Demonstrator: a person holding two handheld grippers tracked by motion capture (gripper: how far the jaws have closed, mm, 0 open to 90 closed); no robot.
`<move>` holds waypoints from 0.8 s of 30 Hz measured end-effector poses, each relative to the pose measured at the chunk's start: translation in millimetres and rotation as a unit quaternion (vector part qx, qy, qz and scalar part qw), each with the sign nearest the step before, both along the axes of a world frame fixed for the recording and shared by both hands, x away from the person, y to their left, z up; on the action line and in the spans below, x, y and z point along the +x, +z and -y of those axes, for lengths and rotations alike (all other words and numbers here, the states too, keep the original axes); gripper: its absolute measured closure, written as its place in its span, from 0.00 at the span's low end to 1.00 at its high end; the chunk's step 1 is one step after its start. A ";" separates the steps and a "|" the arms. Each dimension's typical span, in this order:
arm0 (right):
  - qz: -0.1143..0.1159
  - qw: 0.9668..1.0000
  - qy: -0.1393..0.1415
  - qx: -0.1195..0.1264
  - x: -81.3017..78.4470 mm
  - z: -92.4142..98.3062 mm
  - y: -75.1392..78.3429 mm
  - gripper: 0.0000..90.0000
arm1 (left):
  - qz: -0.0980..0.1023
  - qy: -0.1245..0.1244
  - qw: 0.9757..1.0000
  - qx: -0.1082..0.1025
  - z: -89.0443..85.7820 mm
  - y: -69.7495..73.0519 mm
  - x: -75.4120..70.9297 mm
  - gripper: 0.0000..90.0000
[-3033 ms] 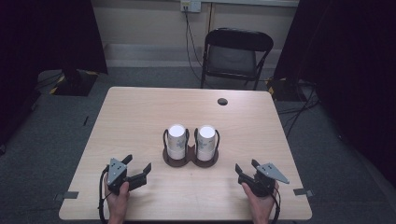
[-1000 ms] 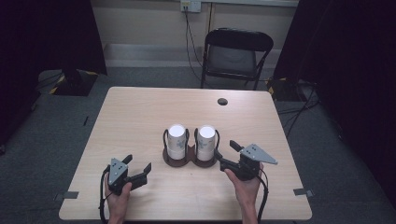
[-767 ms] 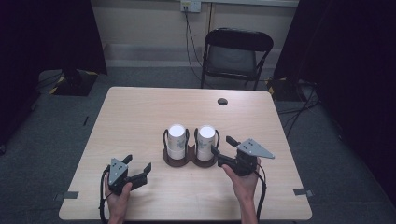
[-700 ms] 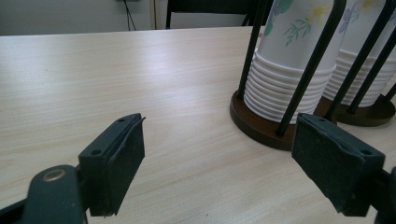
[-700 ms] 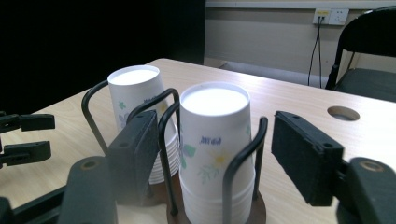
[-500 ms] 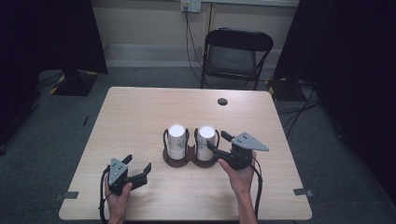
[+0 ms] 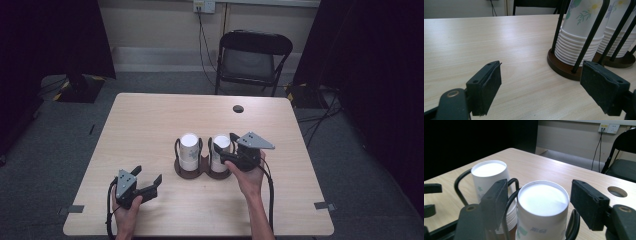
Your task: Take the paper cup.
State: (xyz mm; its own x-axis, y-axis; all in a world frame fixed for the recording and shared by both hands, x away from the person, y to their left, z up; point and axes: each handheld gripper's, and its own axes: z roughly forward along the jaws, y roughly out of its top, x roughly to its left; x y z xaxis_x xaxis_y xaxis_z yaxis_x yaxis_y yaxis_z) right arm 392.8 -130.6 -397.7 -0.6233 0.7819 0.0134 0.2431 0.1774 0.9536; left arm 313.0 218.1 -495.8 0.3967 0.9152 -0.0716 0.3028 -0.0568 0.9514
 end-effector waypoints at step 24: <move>-0.020 1.000 0.005 -0.016 19.2 -10.7 -10.8 0.35 | -0.001 0.000 1.000 -0.005 -1.3 -0.1 0.4 0.19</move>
